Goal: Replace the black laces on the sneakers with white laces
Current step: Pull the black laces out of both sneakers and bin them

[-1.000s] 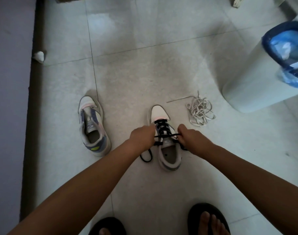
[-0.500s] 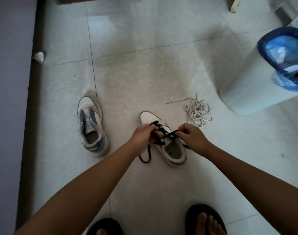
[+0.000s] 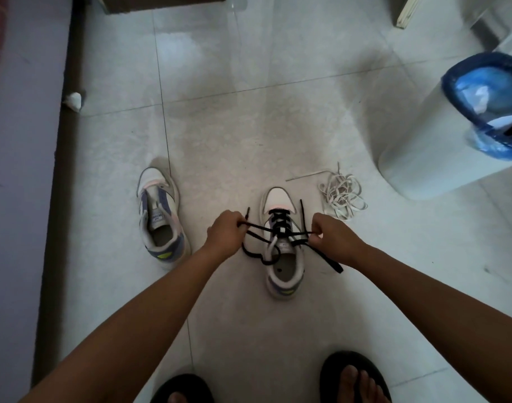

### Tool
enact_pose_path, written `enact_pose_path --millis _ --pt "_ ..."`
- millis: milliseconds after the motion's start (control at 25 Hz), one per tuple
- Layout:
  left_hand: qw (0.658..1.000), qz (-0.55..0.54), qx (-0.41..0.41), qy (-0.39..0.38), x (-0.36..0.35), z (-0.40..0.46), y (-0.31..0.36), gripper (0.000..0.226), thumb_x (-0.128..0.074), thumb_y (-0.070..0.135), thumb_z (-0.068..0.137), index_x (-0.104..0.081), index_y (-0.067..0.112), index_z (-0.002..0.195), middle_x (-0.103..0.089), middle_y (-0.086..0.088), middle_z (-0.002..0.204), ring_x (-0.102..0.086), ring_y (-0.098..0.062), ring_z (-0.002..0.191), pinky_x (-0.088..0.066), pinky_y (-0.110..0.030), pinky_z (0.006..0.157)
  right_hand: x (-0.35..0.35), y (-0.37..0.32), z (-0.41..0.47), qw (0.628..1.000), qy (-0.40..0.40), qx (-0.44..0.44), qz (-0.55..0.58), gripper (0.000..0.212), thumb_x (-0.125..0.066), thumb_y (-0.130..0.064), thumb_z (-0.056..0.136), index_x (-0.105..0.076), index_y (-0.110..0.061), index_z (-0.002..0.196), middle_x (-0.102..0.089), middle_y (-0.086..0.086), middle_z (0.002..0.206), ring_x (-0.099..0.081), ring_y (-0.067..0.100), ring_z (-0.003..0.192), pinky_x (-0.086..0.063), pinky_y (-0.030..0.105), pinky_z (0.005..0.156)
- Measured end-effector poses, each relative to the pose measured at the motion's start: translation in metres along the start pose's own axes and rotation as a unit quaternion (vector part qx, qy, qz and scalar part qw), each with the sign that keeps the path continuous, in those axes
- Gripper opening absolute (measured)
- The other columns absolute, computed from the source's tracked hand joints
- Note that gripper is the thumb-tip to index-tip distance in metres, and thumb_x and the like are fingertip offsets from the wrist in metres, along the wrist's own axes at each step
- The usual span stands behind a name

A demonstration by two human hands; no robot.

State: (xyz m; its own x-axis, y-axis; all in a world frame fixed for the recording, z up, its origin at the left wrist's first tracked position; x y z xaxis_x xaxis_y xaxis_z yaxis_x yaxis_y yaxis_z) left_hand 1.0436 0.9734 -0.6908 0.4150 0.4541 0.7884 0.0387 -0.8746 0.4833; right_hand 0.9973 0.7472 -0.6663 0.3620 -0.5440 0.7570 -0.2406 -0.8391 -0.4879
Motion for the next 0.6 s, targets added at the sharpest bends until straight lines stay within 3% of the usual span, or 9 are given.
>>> enact_pose_path --millis 40,80,160,200,240,320,480,560,600 --pt "0.984 -0.167 0.065 0.023 -0.002 0.000 0.004 0.016 -0.058 0.016 0.090 -0.068 0.004 0.086 -0.060 -0.006 0.076 -0.055 -0.018 0.070 -0.041 -0.020 0.061 -0.003 -0.002 0.001 0.994 0.025 -0.023 0.104 0.014 -0.059 -0.012 0.085 -0.047 -0.013 0.076 -0.054 0.002 0.074 -0.050 0.017 0.070 -0.037 0.027 0.061" --pt "0.939 -0.316 0.134 0.036 -0.004 -0.001 0.009 0.017 -0.061 0.015 0.088 -0.067 0.005 0.077 -0.057 -0.005 0.069 -0.051 -0.015 0.066 -0.039 -0.019 0.057 -0.006 -0.005 0.001 0.967 0.033 -0.065 0.244 0.014 -0.060 -0.010 0.086 -0.051 -0.013 0.076 -0.058 0.002 0.075 -0.055 0.015 0.071 -0.040 0.023 0.063" --pt "0.811 -0.539 0.226 0.023 -0.007 -0.003 0.020 0.021 -0.058 0.011 0.091 -0.059 0.008 0.070 -0.056 -0.005 0.069 -0.050 -0.013 0.066 -0.042 -0.020 0.064 -0.013 -0.013 0.000 0.838 -0.010 -0.154 0.523 0.012 -0.057 -0.007 0.089 -0.055 -0.011 0.078 -0.065 0.006 0.077 -0.063 0.017 0.076 -0.048 0.024 0.070" --pt "0.756 -0.607 0.243 0.020 -0.009 -0.003 0.022 0.020 -0.055 0.008 0.092 -0.057 0.008 0.072 -0.056 -0.006 0.071 -0.051 -0.013 0.067 -0.044 -0.022 0.069 -0.017 -0.014 0.000 0.776 -0.033 -0.185 0.602 0.012 -0.053 -0.006 0.090 -0.056 -0.010 0.079 -0.066 0.006 0.074 -0.064 0.018 0.075 -0.049 0.026 0.072" --pt "0.715 -0.654 0.245 0.022 -0.010 -0.002 0.024 0.018 -0.053 0.004 0.092 -0.056 0.007 0.074 -0.056 -0.007 0.072 -0.053 -0.014 0.068 -0.047 -0.024 0.073 -0.019 -0.014 0.001 0.743 -0.049 -0.204 0.636 0.013 -0.051 -0.007 0.090 -0.057 -0.009 0.080 -0.065 0.006 0.069 -0.063 0.018 0.073 -0.050 0.028 0.074" --pt "0.681 -0.691 0.239 0.024 -0.010 0.001 0.026 0.015 -0.052 0.003 0.092 -0.056 0.007 0.078 -0.057 -0.008 0.072 -0.056 -0.015 0.069 -0.051 -0.027 0.073 -0.020 -0.015 0.002 0.742 -0.070 -0.208 0.633 0.014 -0.048 -0.008 0.090 -0.057 -0.009 0.079 -0.062 0.006 0.066 -0.059 0.018 0.069 -0.049 0.030 0.074" --pt "0.733 -0.612 0.285 0.085 -0.003 0.006 0.019 0.026 -0.060 0.030 0.091 -0.061 0.014 0.070 -0.061 0.004 0.049 -0.059 -0.006 0.049 -0.046 -0.017 0.045 -0.016 -0.010 0.002 0.863 -0.063 -0.161 0.474 0.016 -0.050 -0.005 0.088 -0.054 -0.010 0.073 -0.059 0.005 0.072 -0.056 0.015 0.070 -0.049 0.030 0.075" --pt "0.689 -0.670 0.273 0.056 -0.002 0.010 0.013 0.034 -0.054 0.036 0.094 -0.058 0.011 0.071 -0.062 0.002 0.052 -0.061 -0.009 0.057 -0.052 -0.023 0.054 -0.016 -0.009 0.002 0.871 -0.055 -0.151 0.465 0.018 -0.051 -0.005 0.088 -0.056 -0.010 0.071 -0.058 0.006 0.073 -0.056 0.015 0.071 -0.047 0.030 0.074" --pt "0.660 -0.707 0.255 0.029 -0.002 0.010 0.013 0.038 -0.049 0.037 0.096 -0.054 0.009 0.071 -0.058 -0.002 0.053 -0.059 -0.014 0.059 -0.053 -0.027 0.060 -0.016 -0.009 0.003 0.847 -0.043 -0.157 0.506 0.020 -0.051 -0.004 0.088 -0.057 -0.010 0.070 -0.059 0.006 0.072 -0.056 0.015 0.072 -0.046 0.028 0.073"
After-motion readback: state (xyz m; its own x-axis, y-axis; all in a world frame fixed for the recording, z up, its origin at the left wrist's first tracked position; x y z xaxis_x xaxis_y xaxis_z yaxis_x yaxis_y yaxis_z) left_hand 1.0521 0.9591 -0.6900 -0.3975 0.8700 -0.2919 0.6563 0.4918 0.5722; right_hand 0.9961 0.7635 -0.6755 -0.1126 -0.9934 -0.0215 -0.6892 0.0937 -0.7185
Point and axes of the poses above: each hand's wrist, its own z-axis towards the middle knuckle, its own x-axis out of the back of the hand, y = z × x, the point moved 1 cm from there along z, towards the middle knuckle
